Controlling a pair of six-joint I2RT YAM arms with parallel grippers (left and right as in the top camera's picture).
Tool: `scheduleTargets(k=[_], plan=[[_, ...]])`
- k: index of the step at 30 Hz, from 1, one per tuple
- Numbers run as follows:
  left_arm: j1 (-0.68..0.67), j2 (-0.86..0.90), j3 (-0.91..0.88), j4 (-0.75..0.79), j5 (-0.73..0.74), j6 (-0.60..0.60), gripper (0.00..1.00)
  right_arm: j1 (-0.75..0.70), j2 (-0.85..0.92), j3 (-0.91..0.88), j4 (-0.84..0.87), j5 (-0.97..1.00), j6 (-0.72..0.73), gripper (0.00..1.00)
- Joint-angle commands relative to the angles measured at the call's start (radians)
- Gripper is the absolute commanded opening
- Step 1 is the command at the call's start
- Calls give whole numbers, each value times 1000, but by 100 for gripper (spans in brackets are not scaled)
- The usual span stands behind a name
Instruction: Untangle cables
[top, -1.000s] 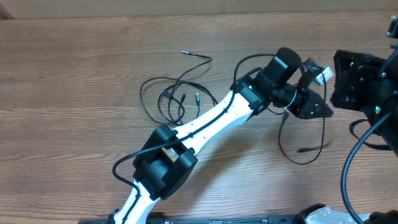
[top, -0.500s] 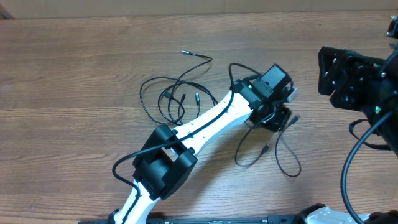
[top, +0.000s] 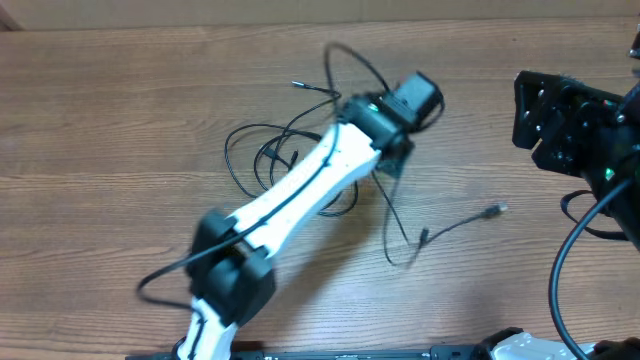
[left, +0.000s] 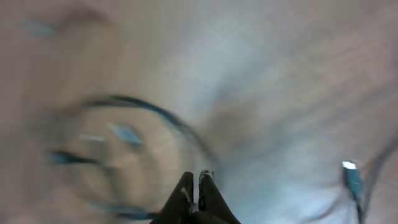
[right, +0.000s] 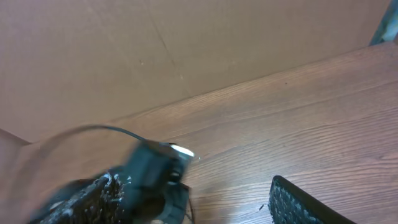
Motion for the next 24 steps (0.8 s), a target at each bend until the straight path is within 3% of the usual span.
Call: scheduleTargets(k=[1, 8, 13, 19, 24], plan=[[-2, -135, 47, -22, -317, 210, 4, 2, 0, 3, 0, 17, 26, 75], [1, -166, 47, -179, -393, 508, 4, 2, 9, 3, 0, 17, 26, 75], [16, -166, 47, -301, -371, 569, 4, 2, 11, 3, 0, 16, 26, 75], [47, -167, 64, -374, -90, 665, 4, 2, 11, 3, 0, 16, 26, 75], [80, -167, 178, -414, 143, 693, 4, 2, 15, 3, 0, 16, 26, 75]])
